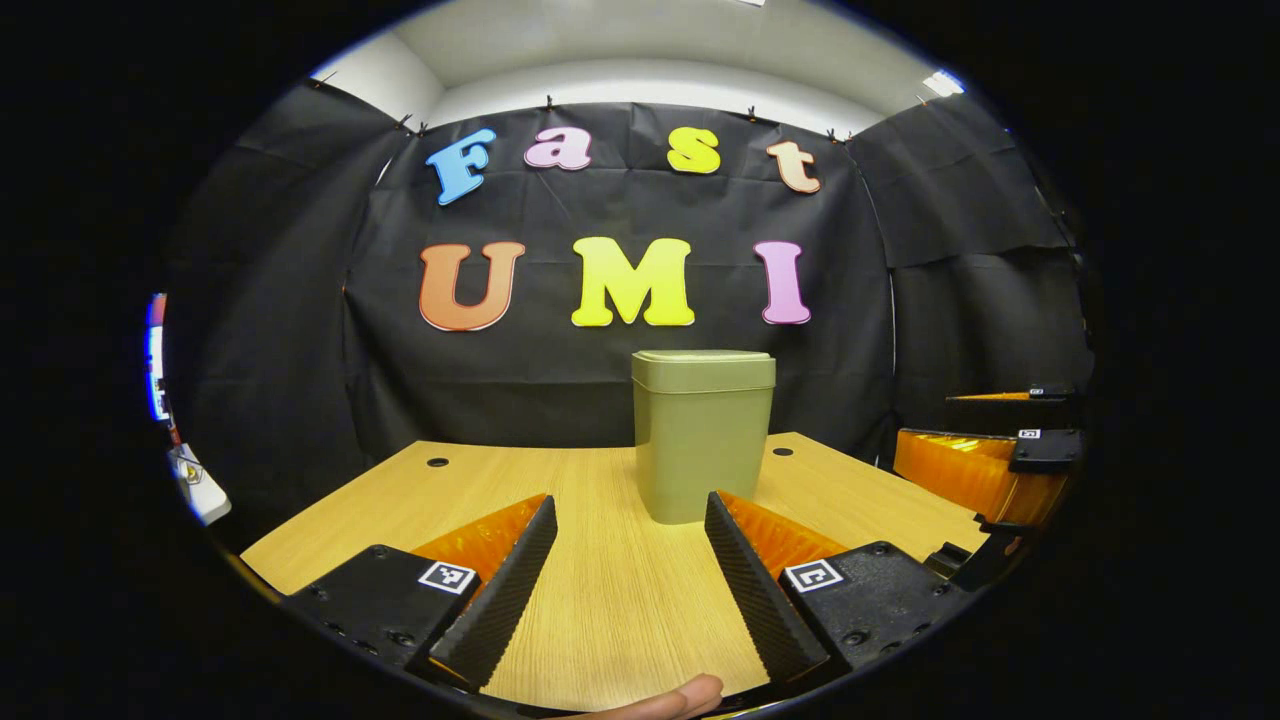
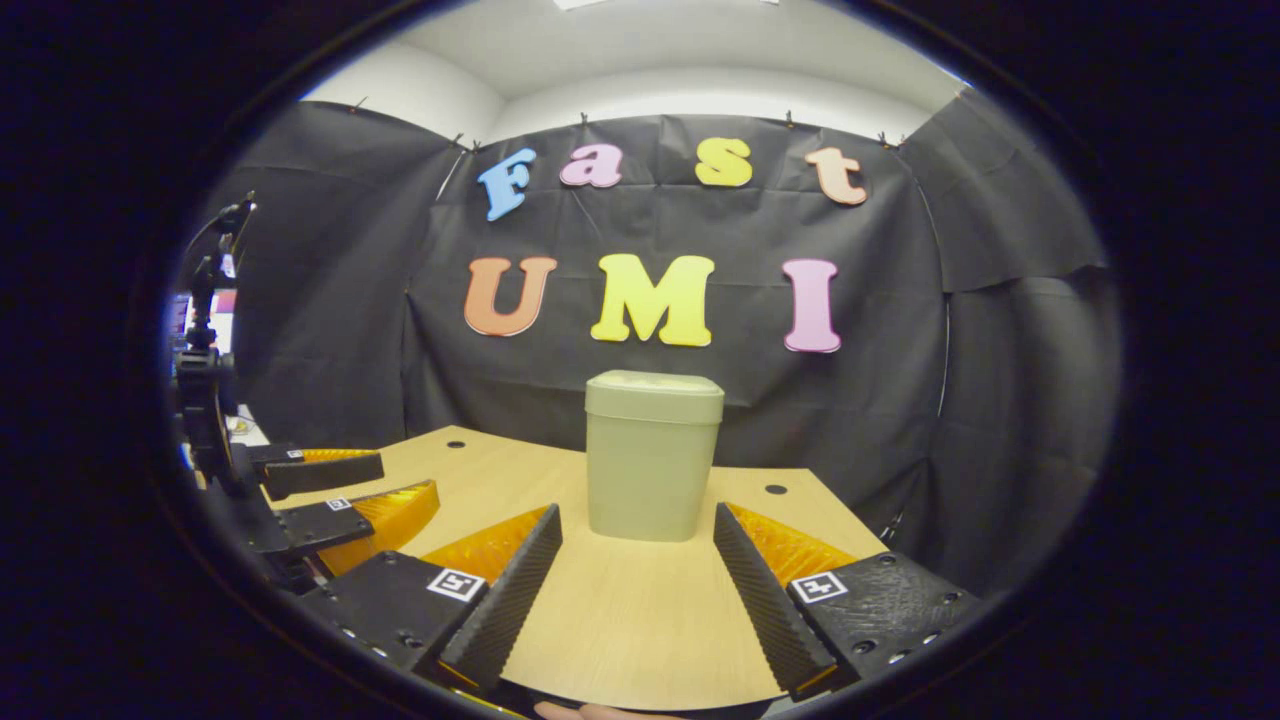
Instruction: Press the lid of the desktop garbage bin to open it, pick up the crumpled paper on the desktop and throw it into the bin, then pick up the pop can on the desktop and drop it into the bin, and finally close the garbage bin lid.
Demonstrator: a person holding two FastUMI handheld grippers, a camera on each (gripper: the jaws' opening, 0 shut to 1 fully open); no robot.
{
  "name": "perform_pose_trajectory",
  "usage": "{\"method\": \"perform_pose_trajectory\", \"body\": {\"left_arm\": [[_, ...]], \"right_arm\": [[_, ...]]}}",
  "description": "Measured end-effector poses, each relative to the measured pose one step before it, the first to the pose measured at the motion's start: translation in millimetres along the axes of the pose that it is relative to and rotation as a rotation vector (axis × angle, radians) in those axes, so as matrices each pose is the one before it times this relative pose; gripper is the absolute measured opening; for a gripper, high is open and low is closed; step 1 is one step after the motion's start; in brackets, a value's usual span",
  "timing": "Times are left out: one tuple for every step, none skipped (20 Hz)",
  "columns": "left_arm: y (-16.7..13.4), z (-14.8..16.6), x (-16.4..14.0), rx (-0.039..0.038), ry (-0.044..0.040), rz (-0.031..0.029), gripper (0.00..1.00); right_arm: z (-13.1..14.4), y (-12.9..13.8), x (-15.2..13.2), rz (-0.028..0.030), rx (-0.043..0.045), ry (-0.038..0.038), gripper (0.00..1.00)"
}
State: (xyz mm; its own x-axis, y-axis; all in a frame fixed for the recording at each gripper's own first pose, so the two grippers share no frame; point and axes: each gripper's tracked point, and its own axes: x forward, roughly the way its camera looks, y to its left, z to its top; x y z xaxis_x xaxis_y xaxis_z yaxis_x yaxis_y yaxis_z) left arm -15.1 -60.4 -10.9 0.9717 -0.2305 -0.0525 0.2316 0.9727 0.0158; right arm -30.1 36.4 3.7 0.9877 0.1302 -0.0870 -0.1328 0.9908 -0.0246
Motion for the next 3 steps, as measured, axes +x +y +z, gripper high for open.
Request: {"method": "perform_pose_trajectory", "body": {"left_arm": [[1.89, -0.08, -0.13, 0.00167, -0.00336, 0.00582, 0.96], [0.59, 0.55, 0.28, -0.00332, -0.00265, 0.00138, 0.96], [-0.08, -0.51, -1.11, -0.00299, 0.00143, 0.00014, 0.96]], "right_arm": [[-0.06, 1.08, 0.07, -0.00037, -0.00384, -0.00121, 0.95], [0.33, 2.9, 0.7, 0.00343, -0.00435, -0.00062, 0.95], [0.72, 0.98, -0.1, 0.00053, -0.00268, -0.00153, 0.95]]}}
